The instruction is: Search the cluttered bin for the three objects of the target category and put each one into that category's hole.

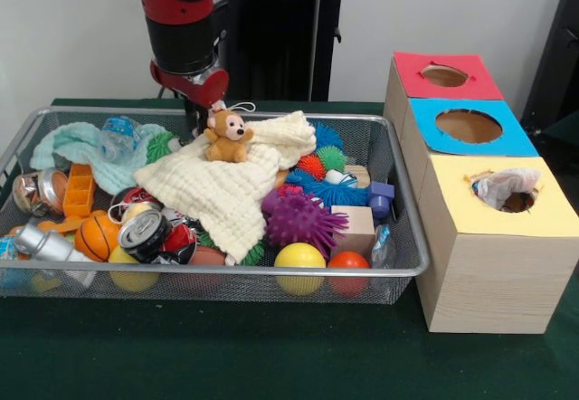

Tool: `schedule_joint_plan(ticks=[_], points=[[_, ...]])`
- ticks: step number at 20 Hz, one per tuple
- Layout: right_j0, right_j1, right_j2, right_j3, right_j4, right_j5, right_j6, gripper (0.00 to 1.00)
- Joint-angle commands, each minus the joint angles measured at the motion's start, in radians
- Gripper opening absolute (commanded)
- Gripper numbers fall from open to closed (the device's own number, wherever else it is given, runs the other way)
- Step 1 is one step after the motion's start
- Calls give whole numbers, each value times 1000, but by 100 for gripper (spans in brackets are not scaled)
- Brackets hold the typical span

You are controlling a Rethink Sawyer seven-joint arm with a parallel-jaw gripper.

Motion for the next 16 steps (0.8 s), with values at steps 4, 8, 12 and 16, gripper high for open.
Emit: schedule_joint_plan(ticks=[4, 8, 12, 16], points=[[30, 45, 83, 68, -17, -48, 85, 0], [44, 35, 68, 82, -15, -57, 95, 0], [54, 11, 61, 99, -18, -53, 90, 0], [69, -14, 59, 121, -22, -54, 90, 0]])
